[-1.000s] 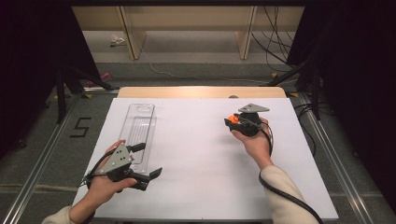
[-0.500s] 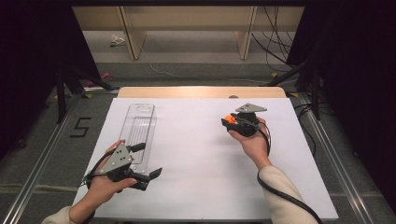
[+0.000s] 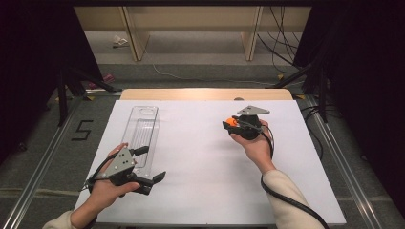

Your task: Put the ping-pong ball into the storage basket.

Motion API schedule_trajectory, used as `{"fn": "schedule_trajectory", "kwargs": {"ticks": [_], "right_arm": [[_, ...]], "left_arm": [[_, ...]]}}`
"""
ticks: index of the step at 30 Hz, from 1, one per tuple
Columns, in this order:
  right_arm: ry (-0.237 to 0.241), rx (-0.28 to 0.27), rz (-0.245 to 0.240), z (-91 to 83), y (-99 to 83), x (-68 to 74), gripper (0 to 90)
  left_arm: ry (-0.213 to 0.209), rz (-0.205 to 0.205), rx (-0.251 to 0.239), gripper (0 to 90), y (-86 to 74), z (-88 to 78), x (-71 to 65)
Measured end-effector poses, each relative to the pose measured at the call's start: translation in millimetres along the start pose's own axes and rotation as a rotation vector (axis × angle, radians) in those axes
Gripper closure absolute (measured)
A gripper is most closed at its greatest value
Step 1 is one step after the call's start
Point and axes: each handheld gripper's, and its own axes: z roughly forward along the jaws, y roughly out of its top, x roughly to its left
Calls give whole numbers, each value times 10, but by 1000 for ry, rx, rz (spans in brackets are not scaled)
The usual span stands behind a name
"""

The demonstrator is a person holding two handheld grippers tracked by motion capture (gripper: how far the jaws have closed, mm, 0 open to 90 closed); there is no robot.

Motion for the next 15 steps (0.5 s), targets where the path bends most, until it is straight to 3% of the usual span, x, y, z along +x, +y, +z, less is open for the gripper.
{"fn": "schedule_trajectory", "kwargs": {"ticks": [15], "right_arm": [[25,-7,-13,25,40,96,515]], "left_arm": [[-1,0,-1,5,0,1,1]]}}
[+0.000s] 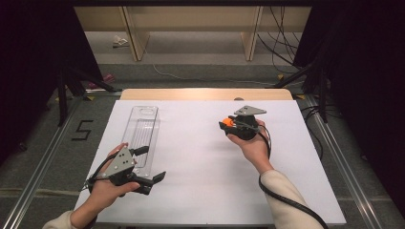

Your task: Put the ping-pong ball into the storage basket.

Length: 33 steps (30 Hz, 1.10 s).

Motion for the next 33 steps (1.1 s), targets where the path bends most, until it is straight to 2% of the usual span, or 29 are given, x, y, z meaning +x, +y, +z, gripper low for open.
{"fn": "schedule_trajectory", "kwargs": {"ticks": [33], "right_arm": [[34,-10,-19,29,59,134,516]], "left_arm": [[-2,-1,1,5,0,1,0]]}}
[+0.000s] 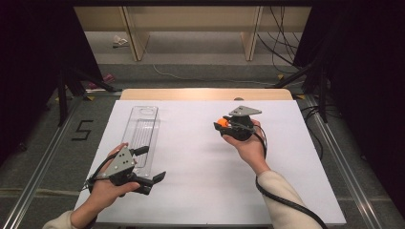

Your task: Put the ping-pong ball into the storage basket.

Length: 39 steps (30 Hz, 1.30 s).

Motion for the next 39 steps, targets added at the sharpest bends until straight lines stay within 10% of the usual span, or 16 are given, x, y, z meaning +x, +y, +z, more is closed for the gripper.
{"fn": "schedule_trajectory", "kwargs": {"ticks": [39], "right_arm": [[43,-8,-28,60,82,176,516]], "left_arm": [[-4,1,2,5,-3,4,-3]]}}
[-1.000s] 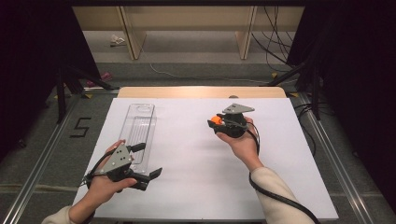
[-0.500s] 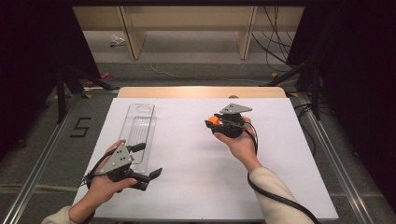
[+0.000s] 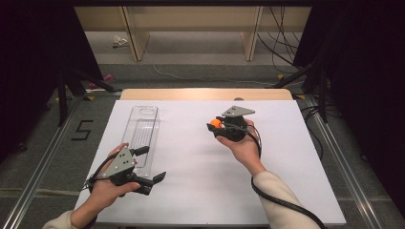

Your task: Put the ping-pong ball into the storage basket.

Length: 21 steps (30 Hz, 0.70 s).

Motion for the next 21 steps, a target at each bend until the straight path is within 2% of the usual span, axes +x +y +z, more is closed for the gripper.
{"fn": "schedule_trajectory", "kwargs": {"ticks": [21], "right_arm": [[27,-2,-17,45,47,110,516]], "left_arm": [[1,1,-1,5,0,-1,2]]}}
